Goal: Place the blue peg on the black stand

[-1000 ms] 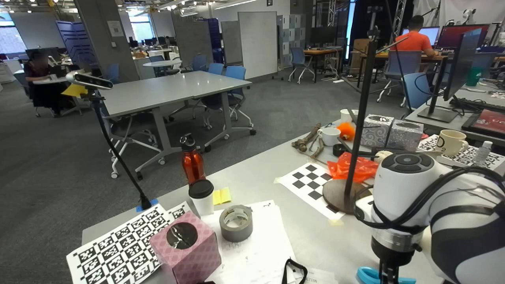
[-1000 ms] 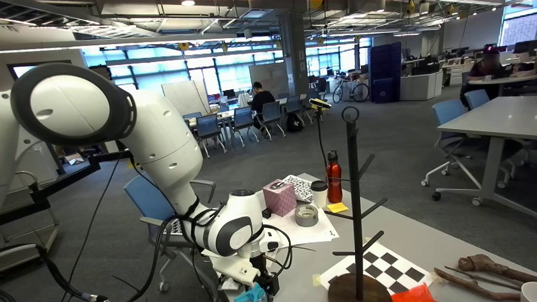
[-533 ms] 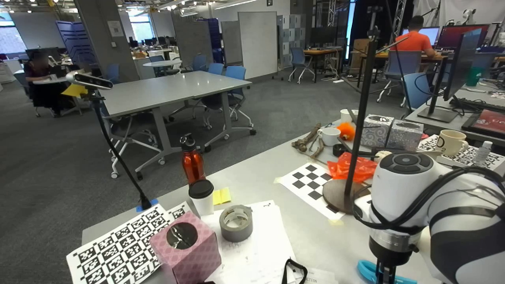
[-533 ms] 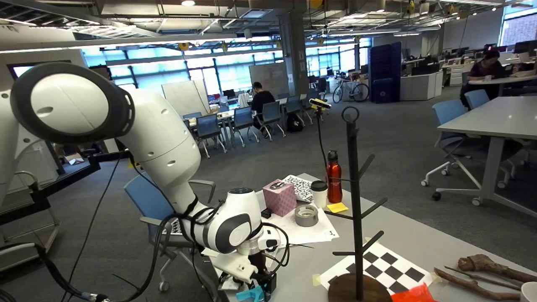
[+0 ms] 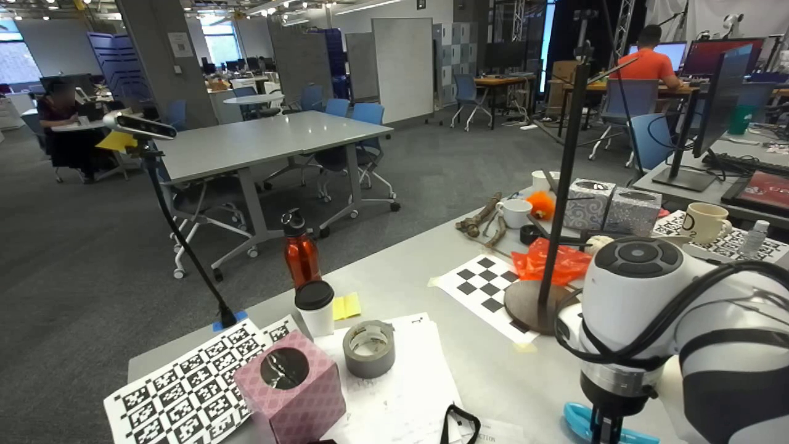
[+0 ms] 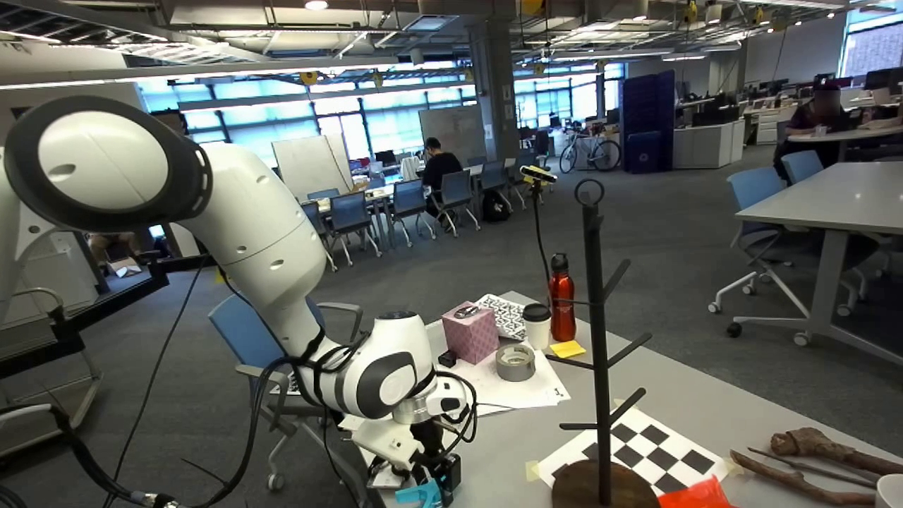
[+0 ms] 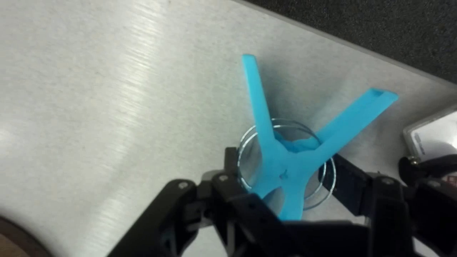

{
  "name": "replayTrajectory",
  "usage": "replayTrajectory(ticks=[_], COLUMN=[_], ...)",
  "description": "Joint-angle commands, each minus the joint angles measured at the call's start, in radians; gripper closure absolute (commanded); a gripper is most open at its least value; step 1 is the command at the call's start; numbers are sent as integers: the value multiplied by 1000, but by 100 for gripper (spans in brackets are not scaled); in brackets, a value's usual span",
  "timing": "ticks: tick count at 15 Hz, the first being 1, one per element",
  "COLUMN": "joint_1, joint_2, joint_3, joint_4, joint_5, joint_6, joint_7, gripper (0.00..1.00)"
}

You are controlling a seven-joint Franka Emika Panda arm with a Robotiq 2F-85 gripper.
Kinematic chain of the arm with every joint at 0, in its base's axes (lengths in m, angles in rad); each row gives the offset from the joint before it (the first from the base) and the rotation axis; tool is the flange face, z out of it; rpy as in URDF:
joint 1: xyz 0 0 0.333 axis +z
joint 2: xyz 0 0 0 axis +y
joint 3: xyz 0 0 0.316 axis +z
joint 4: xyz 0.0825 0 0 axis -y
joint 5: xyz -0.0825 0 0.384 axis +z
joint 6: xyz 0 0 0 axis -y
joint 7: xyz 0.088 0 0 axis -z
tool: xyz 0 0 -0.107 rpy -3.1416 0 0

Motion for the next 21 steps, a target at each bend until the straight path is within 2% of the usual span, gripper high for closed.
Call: replayTrajectory(ticks=[1, 7, 8, 12, 21], joint_1=[20, -22, -27, -34, -35], joint_2=[-108, -247, -175, -224, -224], joint_3=[-7, 44, 50, 60, 60], joint_4=[-60, -111, -68, -92, -96], joint_5=[-36, -53, -50, -51, -51], joint_6=[-93, -227, -193, -218, -218], joint_7=[28, 0, 17, 16, 16], gripper=[65, 65, 40, 40, 40])
